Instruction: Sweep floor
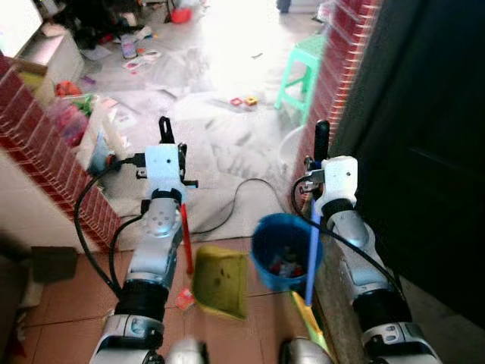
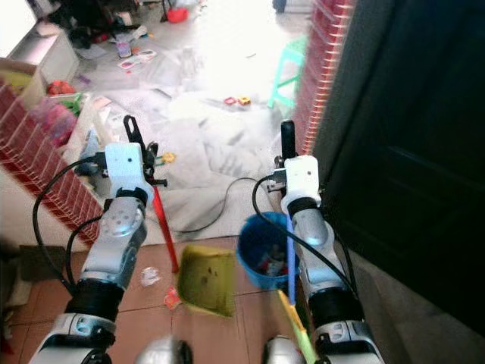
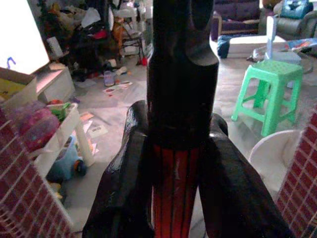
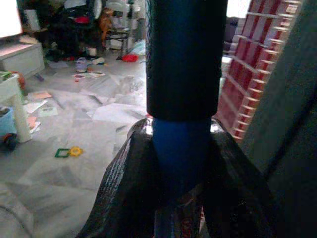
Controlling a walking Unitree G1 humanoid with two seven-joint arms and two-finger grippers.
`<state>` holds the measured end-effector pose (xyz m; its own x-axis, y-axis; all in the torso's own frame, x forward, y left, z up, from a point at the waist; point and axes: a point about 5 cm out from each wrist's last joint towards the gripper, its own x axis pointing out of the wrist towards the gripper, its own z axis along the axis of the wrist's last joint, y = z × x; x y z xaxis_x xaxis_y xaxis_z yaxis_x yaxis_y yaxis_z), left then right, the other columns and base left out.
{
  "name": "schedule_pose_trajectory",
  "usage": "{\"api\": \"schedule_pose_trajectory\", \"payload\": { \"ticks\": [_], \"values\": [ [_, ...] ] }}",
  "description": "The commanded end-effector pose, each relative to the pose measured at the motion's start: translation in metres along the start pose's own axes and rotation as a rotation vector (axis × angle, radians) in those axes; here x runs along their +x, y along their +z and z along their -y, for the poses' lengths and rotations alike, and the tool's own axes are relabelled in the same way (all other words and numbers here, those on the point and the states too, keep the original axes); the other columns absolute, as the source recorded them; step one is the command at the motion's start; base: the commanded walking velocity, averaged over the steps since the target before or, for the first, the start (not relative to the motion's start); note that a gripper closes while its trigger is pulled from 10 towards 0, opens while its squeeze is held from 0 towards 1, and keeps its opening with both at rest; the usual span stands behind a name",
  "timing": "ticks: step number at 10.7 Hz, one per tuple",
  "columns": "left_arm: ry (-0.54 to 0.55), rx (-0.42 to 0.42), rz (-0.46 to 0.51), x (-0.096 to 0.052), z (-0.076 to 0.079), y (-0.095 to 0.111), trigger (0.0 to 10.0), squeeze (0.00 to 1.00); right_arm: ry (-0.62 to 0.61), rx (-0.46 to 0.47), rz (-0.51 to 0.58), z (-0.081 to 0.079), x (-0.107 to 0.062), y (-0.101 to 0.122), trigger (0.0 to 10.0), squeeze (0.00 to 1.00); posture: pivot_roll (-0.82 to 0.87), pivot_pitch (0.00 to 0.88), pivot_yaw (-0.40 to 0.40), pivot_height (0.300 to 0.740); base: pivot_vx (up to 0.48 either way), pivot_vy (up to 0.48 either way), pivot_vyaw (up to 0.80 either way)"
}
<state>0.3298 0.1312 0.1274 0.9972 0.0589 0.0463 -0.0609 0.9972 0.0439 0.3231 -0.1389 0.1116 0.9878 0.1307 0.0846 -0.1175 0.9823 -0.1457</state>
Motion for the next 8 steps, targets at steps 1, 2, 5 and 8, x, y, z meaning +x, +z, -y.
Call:
{"api": "schedule_pose_trajectory", "payload": {
  "ticks": [1,2,5,8],
  "values": [
    [0.011,-0.006,0.025,0.0,-0.004,0.008,10.0,0.0,0.016,0.023,0.05,-0.007,0.004,0.011,10.0,0.0,-0.1,0.063,0.054,0.74,0.0,0.48,0.0],
    [0.004,-0.007,0.017,-0.002,-0.001,0.006,10.0,0.0,0.016,0.023,0.049,-0.007,0.004,0.011,10.0,0.0,-0.1,0.063,0.054,0.74,0.0,0.48,0.0],
    [-0.069,-0.038,0.017,-0.008,0.016,0.008,10.0,0.0,0.015,0.021,0.048,-0.006,0.004,0.011,10.0,0.0,-0.1,0.065,0.055,0.74,0.0,0.48,0.0],
    [-0.102,-0.024,0.078,-0.007,0.023,0.026,10.0,0.0,0.009,0.016,0.05,-0.005,0.005,0.011,10.0,0.0,-0.1,0.065,0.055,0.74,0.0,0.48,0.0]
  ]
}}
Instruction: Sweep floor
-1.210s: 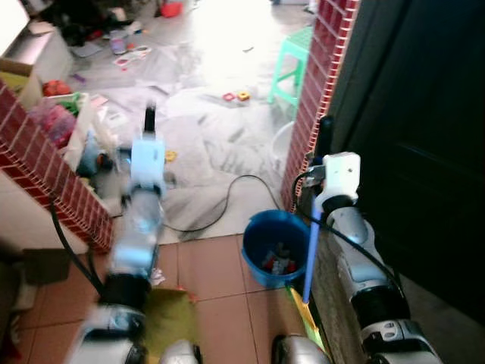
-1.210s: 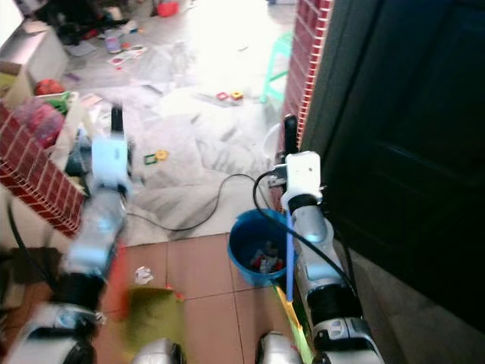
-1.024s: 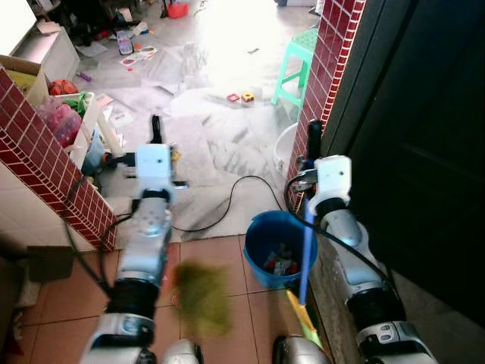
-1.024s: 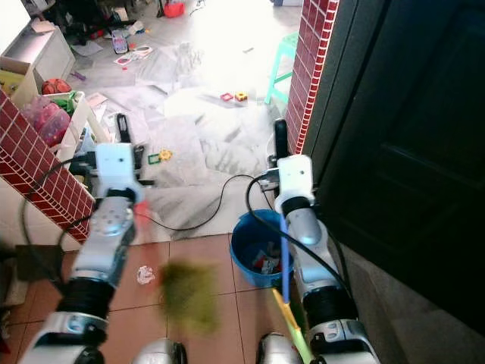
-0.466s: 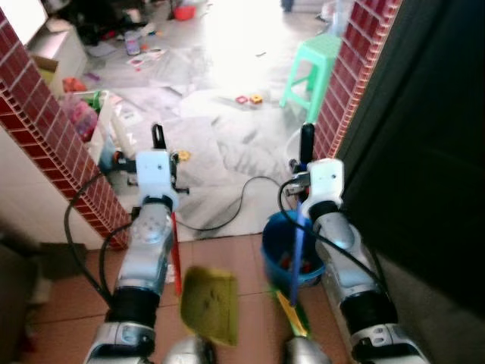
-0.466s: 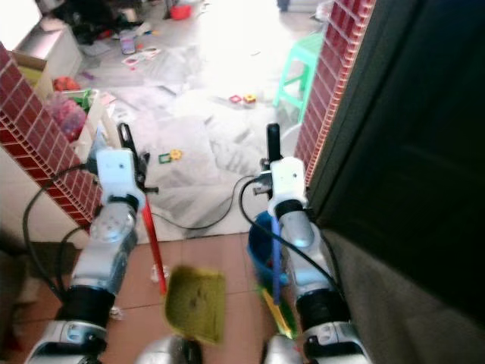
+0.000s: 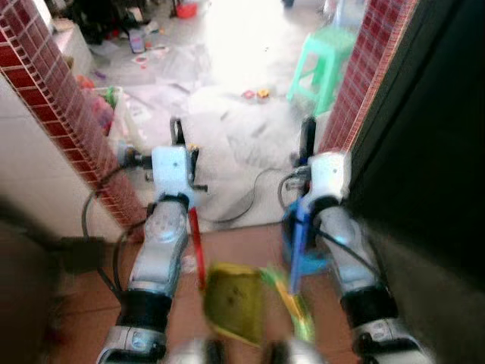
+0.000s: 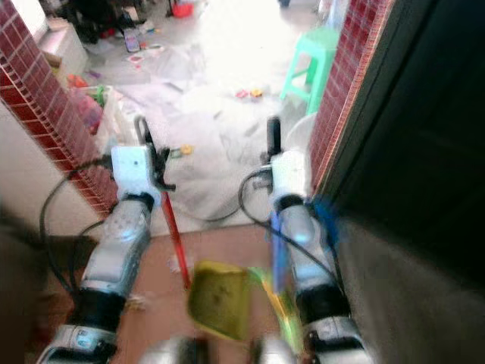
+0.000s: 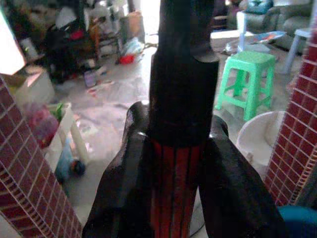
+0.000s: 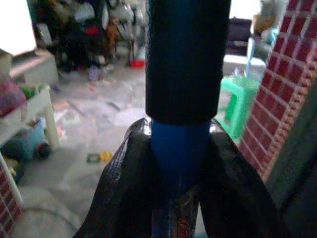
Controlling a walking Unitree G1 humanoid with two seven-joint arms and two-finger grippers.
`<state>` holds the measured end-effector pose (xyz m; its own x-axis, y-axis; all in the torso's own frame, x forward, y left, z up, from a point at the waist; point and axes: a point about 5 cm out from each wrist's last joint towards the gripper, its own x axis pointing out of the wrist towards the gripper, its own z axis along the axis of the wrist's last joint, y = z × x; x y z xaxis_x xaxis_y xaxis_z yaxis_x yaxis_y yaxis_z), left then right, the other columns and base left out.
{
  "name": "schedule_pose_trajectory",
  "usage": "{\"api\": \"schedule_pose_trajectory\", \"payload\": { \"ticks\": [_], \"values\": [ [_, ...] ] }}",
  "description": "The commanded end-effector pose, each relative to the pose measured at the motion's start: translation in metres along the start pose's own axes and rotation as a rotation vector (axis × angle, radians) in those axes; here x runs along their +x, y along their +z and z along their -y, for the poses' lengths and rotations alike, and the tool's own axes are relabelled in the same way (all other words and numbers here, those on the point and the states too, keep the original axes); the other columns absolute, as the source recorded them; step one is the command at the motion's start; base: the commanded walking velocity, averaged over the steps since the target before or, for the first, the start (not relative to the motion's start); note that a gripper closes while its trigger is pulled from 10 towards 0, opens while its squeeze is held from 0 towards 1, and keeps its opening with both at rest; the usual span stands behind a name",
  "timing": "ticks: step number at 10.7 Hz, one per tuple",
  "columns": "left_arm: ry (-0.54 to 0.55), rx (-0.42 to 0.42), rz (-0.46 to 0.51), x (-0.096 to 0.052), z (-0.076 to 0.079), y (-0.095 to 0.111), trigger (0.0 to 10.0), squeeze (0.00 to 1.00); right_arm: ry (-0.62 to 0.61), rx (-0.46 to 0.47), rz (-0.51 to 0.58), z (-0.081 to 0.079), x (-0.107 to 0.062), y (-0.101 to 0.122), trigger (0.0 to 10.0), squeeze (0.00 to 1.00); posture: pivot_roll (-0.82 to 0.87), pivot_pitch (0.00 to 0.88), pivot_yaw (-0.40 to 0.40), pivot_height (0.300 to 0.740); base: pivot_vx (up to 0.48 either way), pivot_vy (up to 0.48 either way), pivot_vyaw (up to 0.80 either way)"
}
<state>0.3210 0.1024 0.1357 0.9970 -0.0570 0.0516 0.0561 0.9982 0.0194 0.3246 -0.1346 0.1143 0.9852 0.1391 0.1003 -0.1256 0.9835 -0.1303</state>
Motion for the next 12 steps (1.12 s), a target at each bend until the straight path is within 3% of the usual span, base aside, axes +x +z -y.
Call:
{"api": "schedule_pose_trajectory", "payload": {
  "ticks": [1,4,5,6,7,9,12],
  "values": [
    [0.01,0.002,0.086,0.005,-0.004,0.023,10.0,0.0,0.003,-0.003,0.032,-0.002,0.003,0.007,10.0,0.0,-0.1,0.059,0.053,0.74,0.0,0.48,0.0],
    [0.001,0.03,0.176,0.01,-0.004,0.05,10.0,0.0,0.001,-0.009,0.031,-0.002,0.004,0.006,10.0,0.0,-0.09,0.053,0.054,0.74,0.0,0.48,0.0],
    [0.006,0.035,0.237,0.012,-0.004,0.069,10.0,0.0,-0.003,-0.012,0.029,-0.001,0.004,0.006,10.0,0.0,-0.09,0.054,0.053,0.74,0.0,0.48,0.0],
    [0.019,0.018,0.263,0.015,-0.006,0.078,10.0,0.0,-0.004,-0.013,0.029,-0.001,0.004,0.005,10.0,0.0,-0.09,0.055,0.054,0.74,0.0,0.48,0.0],
    [0.06,0.055,0.298,0.018,-0.014,0.087,10.0,0.0,-0.005,-0.014,0.027,-0.001,0.003,0.005,10.0,0.0,-0.09,0.056,0.055,0.74,0.0,0.48,0.0],
    [0.123,0.122,0.293,0.02,-0.031,0.081,10.0,0.0,-0.007,-0.016,0.025,-0.001,0.003,0.004,10.0,0.0,-0.09,0.057,0.058,0.74,0.0,0.418,0.0],
    [0.234,0.247,0.247,0.019,-0.051,0.057,10.0,0.0,-0.012,-0.021,0.023,0.0,0.002,0.002,10.0,0.0,-0.09,0.061,0.057,0.74,0.0,0.0,0.0]
  ]
}}
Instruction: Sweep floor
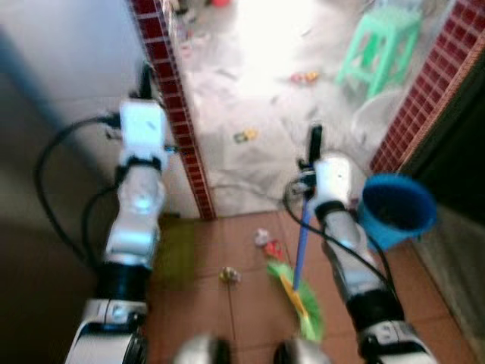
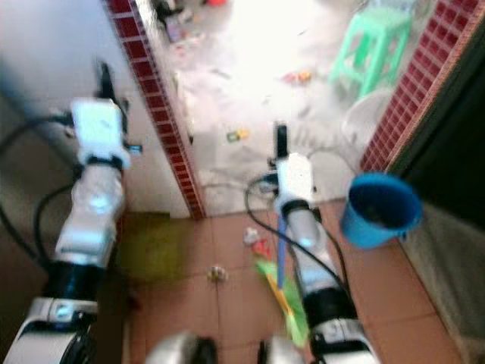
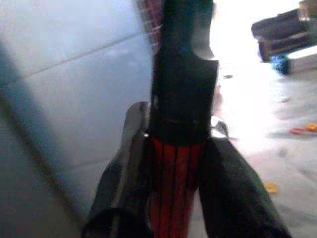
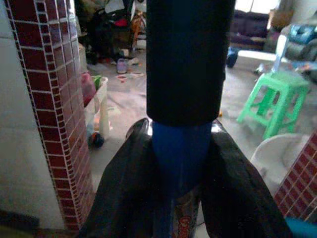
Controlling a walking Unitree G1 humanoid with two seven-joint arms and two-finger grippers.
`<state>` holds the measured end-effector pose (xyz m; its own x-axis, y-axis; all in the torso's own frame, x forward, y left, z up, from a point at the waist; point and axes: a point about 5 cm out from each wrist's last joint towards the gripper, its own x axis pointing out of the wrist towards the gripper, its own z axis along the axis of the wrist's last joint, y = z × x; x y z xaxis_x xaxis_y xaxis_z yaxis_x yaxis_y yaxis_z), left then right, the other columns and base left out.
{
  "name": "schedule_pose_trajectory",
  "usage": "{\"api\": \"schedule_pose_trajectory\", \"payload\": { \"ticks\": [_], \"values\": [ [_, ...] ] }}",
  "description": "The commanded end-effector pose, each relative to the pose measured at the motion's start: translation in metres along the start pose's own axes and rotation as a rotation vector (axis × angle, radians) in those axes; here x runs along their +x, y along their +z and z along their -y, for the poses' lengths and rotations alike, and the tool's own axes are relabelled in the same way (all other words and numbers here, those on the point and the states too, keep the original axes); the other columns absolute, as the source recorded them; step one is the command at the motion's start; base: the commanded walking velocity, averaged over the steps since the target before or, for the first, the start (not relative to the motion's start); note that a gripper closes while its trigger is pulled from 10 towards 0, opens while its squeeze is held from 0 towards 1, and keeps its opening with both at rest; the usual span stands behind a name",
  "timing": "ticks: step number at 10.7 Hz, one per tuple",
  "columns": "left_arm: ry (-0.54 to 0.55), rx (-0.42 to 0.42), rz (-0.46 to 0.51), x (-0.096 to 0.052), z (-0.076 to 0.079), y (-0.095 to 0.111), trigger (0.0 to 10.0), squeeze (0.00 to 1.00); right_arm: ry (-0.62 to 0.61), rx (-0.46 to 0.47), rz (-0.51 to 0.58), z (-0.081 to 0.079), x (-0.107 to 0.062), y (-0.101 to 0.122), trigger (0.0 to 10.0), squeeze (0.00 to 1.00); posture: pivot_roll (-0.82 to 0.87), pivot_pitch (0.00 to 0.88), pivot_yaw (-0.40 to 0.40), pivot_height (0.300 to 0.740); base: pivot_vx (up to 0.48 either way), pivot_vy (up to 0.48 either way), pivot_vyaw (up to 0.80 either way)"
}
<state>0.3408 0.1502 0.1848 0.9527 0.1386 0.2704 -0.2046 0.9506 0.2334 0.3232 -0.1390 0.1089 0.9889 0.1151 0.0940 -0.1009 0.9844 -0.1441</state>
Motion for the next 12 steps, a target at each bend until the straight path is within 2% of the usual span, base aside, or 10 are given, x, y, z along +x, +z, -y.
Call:
{"api": "schedule_pose_trajectory", "payload": {
  "ticks": [1,2,4,6,8,9,10,12],
  "values": [
    [0.038,-0.026,0.007,0.001,-0.003,-0.002,10.0,0.0,0.012,-0.006,0.034,-0.004,0.004,0.008,10.0,0.0,-0.09,0.061,0.057,0.74,0.0,0.0,0.0],
    [0.041,-0.044,-0.016,0.0,0.0,-0.006,10.0,0.0,0.012,-0.007,0.035,-0.003,0.005,0.009,10.0,0.0,-0.09,0.063,0.054,0.74,0.0,0.0,0.0],
    [0.035,-0.011,-0.009,0.0,0.003,-0.009,10.0,0.0,0.012,-0.009,0.034,-0.002,0.004,0.008,10.0,0.0,-0.09,0.065,0.054,0.74,0.0,0.0,0.0],
    [0.039,0.032,-0.04,-0.006,0.007,-0.026,10.0,0.0,0.013,-0.008,0.034,-0.003,0.003,0.008,10.0,0.0,-0.09,0.067,0.055,0.74,0.0,0.0,0.0],
    [0.082,0.02,-0.109,-0.015,0.011,-0.045,10.0,0.0,0.012,-0.004,0.037,-0.003,0.003,0.009,10.0,0.0,-0.09,0.071,0.053,0.74,0.0,0.0,0.0],
    [0.089,-0.001,-0.149,-0.019,0.015,-0.054,10.0,0.0,0.011,-0.01,0.039,-0.002,0.004,0.009,10.0,0.0,-0.1,0.072,0.053,0.74,0.0,0.0,0.0],
    [0.106,-0.088,-0.233,-0.026,0.023,-0.066,10.0,0.0,0.012,-0.002,0.044,-0.002,0.004,0.01,10.0,0.0,-0.1,0.072,0.053,0.74,0.0,0.0,0.0],
    [0.079,-0.187,-0.33,-0.038,0.038,-0.081,10.0,0.0,0.012,-0.003,0.063,-0.002,0.005,0.015,10.0,0.0,-0.1,0.077,0.055,0.74,0.0,0.0,0.0]
  ]
}}
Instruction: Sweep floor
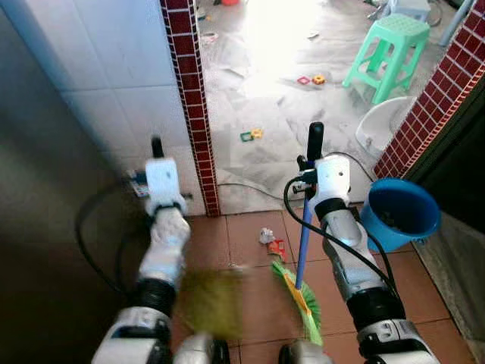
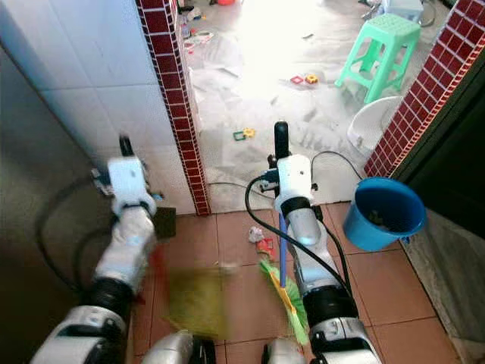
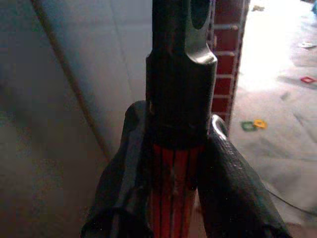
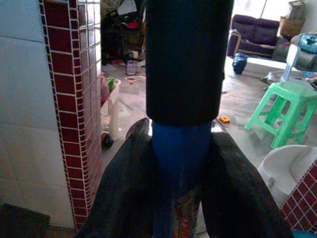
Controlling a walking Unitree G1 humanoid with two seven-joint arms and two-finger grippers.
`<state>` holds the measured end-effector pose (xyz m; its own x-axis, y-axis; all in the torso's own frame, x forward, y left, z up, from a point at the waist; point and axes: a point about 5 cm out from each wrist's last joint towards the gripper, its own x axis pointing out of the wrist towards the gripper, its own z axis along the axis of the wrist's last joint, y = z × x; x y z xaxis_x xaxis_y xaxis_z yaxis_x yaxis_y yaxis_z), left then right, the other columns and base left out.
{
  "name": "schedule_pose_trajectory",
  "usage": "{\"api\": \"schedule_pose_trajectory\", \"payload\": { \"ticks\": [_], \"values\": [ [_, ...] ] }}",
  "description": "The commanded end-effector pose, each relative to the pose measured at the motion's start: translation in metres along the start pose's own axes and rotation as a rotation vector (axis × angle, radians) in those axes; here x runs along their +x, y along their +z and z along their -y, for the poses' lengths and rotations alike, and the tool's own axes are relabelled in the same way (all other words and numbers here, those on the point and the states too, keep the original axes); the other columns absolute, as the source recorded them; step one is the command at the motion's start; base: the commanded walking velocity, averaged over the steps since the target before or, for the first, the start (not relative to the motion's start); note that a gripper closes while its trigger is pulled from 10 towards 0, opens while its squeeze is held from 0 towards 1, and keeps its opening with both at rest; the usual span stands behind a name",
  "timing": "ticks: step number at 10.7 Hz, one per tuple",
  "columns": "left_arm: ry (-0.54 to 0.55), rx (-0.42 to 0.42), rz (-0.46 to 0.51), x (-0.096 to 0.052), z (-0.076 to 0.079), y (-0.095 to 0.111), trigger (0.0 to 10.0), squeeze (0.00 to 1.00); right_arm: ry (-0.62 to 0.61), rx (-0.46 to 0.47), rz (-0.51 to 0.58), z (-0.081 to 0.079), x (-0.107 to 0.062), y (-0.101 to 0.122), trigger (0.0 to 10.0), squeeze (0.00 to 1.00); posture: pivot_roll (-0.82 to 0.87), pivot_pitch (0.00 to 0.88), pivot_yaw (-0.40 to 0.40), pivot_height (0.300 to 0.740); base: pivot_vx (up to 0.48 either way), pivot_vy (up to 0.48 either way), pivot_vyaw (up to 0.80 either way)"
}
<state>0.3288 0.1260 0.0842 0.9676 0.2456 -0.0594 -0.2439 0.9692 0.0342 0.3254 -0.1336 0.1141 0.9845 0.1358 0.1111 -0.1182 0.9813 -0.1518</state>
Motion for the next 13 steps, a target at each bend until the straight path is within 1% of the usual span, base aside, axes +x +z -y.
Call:
{"api": "schedule_pose_trajectory", "payload": {
  "ticks": [1,2,4,5,6,7,8,9,10,13],
  "values": [
    [-0.021,-0.002,0.013,-0.001,0.0,-0.002,10.0,0.0,-0.005,0.0,0.052,0.002,0.003,0.012,10.0,0.0,-0.1,0.079,0.056,0.74,0.0,0.0,0.0],
    [0.003,0.043,0.056,-0.002,-0.002,-0.004,10.0,0.0,-0.004,-0.002,0.053,0.002,0.003,0.012,10.0,0.0,-0.1,0.079,0.056,0.74,0.0,0.0,0.0],
    [0.026,0.035,0.059,0.001,-0.007,-0.003,10.0,0.0,-0.002,-0.002,0.05,0.002,0.002,0.011,10.0,0.0,-0.11,0.082,0.055,0.74,0.0,0.0,0.0],
    [0.065,0.038,0.057,0.004,-0.015,-0.002,10.0,0.0,-0.001,-0.002,0.049,0.003,0.003,0.011,10.0,0.0,-0.11,0.081,0.055,0.74,0.0,0.0,0.0],
    [0.083,0.046,0.057,0.005,-0.018,-0.004,10.0,0.0,0.001,-0.002,0.048,0.002,0.003,0.011,10.0,0.0,-0.1,0.081,0.054,0.74,0.0,0.0,0.0],
    [0.089,0.029,0.048,0.004,-0.02,-0.008,10.0,0.0,0.007,-0.002,0.045,0.0,0.003,0.01,10.0,0.0,-0.1,0.08,0.053,0.74,0.0,0.0,0.0],
    [0.06,0.001,0.056,0.003,-0.019,-0.009,10.0,0.0,0.003,-0.015,0.039,0.0,0.003,0.01,10.0,0.0,-0.1,0.08,0.053,0.74,0.0,0.0,0.0],
    [0.07,0.001,0.069,0.001,-0.021,-0.011,10.0,0.0,-0.006,-0.001,0.038,0.001,0.003,0.009,10.0,0.0,-0.1,0.08,0.053,0.74,0.0,0.0,-0.8],
    [0.078,-0.016,0.045,0.001,-0.022,-0.014,10.0,0.0,-0.01,-0.007,0.045,0.003,0.003,0.011,10.0,0.0,-0.11,0.081,0.051,0.74,0.0,0.0,-0.8],
    [0.039,-0.029,0.047,-0.001,-0.016,-0.016,10.0,0.0,-0.033,-0.047,0.112,0.007,0.008,0.027,10.0,0.0,-0.11,0.081,0.052,0.74,0.376,0.0,0.0]
  ]
}}
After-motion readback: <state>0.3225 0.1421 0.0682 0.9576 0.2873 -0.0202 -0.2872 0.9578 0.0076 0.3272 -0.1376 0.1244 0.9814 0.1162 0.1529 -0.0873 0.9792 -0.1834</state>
